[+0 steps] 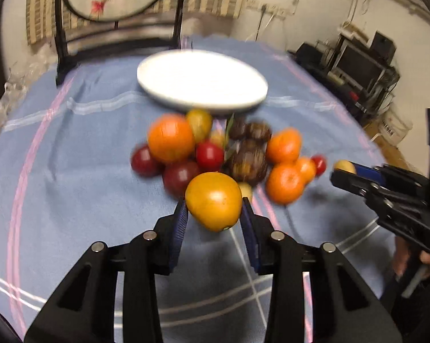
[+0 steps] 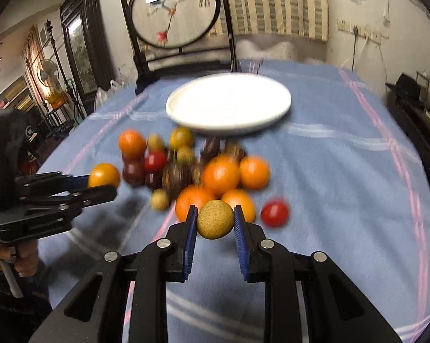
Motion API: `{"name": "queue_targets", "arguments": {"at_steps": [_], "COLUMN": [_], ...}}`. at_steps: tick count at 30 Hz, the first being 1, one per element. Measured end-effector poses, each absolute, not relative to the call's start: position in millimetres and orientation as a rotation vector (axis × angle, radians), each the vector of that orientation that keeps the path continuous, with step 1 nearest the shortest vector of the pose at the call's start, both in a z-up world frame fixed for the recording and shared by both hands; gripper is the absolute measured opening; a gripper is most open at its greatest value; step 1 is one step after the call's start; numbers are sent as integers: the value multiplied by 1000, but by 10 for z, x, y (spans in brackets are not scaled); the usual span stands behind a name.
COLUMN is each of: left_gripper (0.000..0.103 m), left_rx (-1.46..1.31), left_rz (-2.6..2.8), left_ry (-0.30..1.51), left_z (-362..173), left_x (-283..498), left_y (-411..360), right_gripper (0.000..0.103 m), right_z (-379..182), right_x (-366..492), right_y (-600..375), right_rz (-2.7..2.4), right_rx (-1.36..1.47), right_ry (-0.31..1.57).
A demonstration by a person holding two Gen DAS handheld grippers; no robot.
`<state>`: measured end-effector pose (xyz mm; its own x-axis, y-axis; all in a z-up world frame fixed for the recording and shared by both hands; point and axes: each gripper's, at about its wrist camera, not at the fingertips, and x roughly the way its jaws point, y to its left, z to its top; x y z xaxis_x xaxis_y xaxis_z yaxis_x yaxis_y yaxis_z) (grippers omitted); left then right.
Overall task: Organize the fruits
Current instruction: 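Grasp a yellow-orange fruit with the left tool while the right tool grasps a small yellow-green fruit, then carry both fruits to the white plate and open both tools to release them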
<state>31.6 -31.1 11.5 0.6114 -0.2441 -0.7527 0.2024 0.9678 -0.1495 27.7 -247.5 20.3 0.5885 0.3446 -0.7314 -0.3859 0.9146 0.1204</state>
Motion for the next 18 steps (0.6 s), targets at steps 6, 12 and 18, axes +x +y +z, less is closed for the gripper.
{"name": "queue_targets", "arguments": {"at_steps": [6, 12, 18], "left_gripper": [36, 37, 37], "left_rx": [-36, -66, -102], "left_rz": [-175, -121, -134], "left_ry": [773, 823, 899], "left_z": [571, 394, 15], "left_x": [1018, 1862, 2185], "left_y": [-246, -271, -274], "right_gripper": [26, 26, 26], "right_z": [599, 360, -81], "right_x": [1002, 1739, 2043], "right_y": [-2247, -2024, -1998], "right_rz": [422, 348, 334], "right_rx": [-19, 15, 55], "right_ry": [771, 826, 916]}}
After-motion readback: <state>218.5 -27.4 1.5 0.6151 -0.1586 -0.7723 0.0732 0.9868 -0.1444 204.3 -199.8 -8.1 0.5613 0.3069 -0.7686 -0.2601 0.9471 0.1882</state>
